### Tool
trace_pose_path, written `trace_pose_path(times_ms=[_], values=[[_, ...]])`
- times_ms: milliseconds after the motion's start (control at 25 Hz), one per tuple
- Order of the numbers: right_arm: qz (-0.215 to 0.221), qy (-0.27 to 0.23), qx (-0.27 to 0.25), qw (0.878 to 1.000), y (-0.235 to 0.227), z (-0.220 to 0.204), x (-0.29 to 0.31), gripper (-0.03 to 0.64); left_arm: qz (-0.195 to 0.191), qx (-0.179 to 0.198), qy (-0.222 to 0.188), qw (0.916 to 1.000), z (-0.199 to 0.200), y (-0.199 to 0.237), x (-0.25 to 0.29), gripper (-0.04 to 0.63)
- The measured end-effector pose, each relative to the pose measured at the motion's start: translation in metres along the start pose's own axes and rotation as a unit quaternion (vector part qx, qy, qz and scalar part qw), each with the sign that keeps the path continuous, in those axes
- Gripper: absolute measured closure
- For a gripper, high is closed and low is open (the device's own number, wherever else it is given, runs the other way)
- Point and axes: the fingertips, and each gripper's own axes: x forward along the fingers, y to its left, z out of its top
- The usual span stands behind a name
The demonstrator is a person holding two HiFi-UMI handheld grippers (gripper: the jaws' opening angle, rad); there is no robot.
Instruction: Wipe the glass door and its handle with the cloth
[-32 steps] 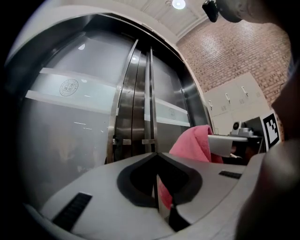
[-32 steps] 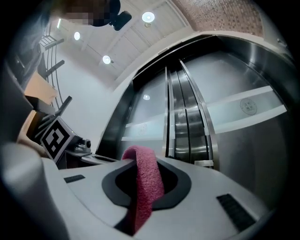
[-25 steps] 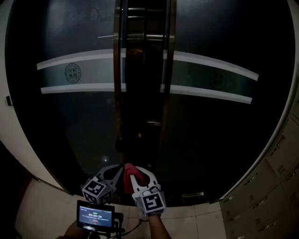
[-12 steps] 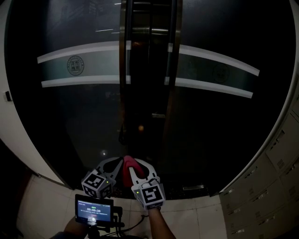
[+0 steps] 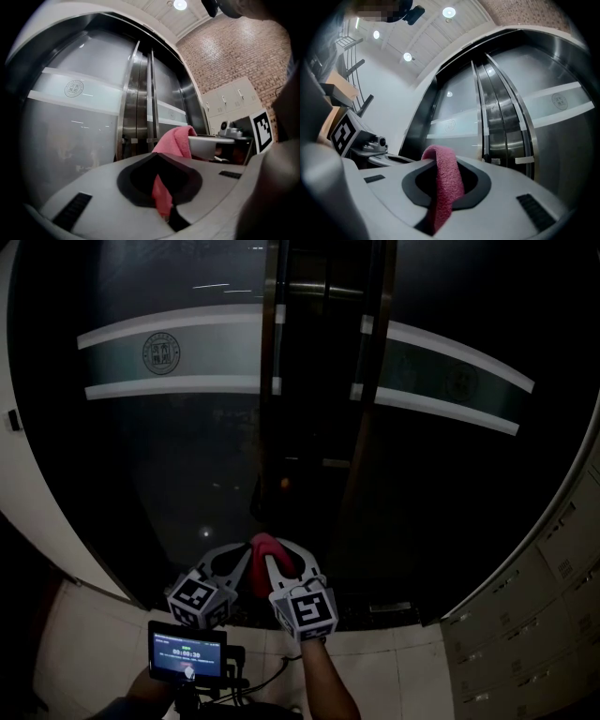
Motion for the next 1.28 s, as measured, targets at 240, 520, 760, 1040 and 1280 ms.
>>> trace_pose_path(times_ms=[240, 520, 760, 1040, 1280], values=[[-0.018, 0.003, -0.012, 1.000, -0.014, -0.002, 0.046, 0.589, 0.000, -0.016, 0.000, 0.9999, -0.015, 0.045, -0.009, 0.583], [-0.059, -0.014, -0.036, 0.998, -0.093, 0.034, 0.118, 0.589, 0.003, -0.009, 0.007, 0.9999, -0.027, 0.077, 0.004, 0.583], [-0.049, -0.017, -0.038, 0.998, -0.137, 0.039, 0.176, 0.589, 0.021, -0.003, 0.009, 0.9997, -0.026, 0.100, 0.036, 0.583], [-0.032, -0.004, -0.021, 0.999, -0.141, -0.013, 0.183, 0.589, 0.027, 0.013, 0.009, 0.9995, -0.025, 0.114, 0.072, 0.583], [-0.037, 0.026, 0.011, 0.999, -0.106, -0.088, 0.159, 0.588, 0.020, 0.007, 0.035, 0.9992, -0.043, 0.126, 0.080, 0.583]])
